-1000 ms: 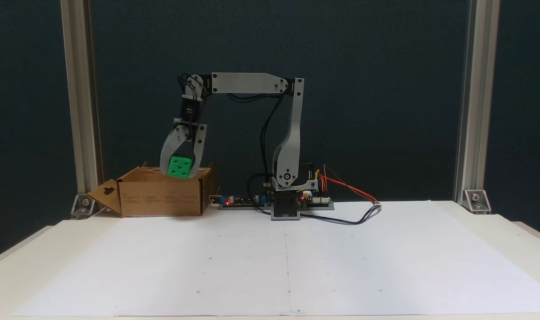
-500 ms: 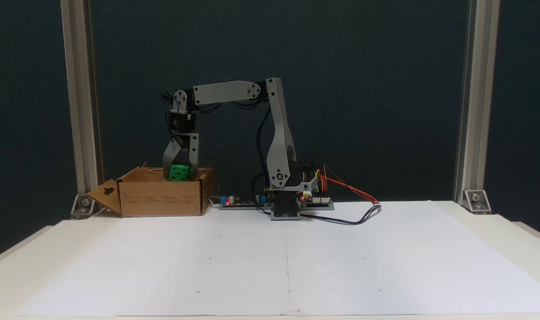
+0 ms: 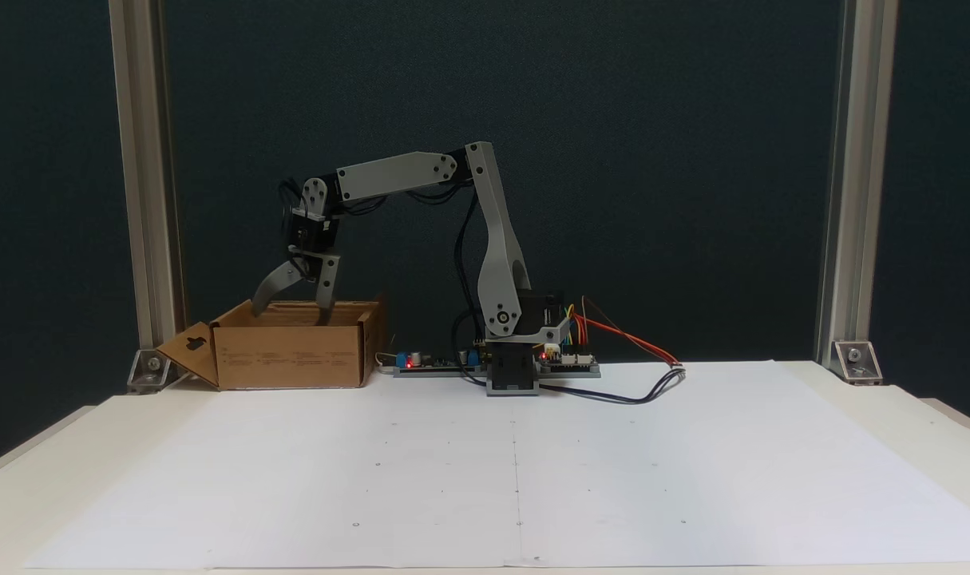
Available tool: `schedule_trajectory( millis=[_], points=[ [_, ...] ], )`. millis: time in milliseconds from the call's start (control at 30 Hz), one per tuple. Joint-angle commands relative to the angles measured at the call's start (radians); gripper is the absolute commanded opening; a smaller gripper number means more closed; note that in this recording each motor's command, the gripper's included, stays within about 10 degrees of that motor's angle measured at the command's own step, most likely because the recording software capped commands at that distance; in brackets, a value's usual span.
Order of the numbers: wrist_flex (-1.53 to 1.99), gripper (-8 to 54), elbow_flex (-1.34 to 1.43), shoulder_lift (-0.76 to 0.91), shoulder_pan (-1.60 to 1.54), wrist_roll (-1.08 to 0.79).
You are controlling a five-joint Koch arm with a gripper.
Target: Grasp a green dice and put it in the bin.
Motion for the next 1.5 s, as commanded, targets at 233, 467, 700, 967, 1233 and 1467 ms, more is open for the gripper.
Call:
schedule_trajectory(
  millis=[233, 467, 700, 967, 1233, 1467],
  points=[
    [-0.364, 42.5, -0.067, 0.114, -0.287, 0.236],
    [-0.437, 42.7, -0.066, 0.241, -0.598, 0.261],
    [-0.436, 42.8, -0.028, 0.325, -0.917, 0.262],
    [-0.436, 42.8, 0.201, 0.54, -1.29, 0.261],
    [-0.437, 44.0, 0.454, 0.761, -1.555, 0.261],
    [-0.505, 45.4, 0.67, 0.876, -1.661, 0.268]
  ],
)
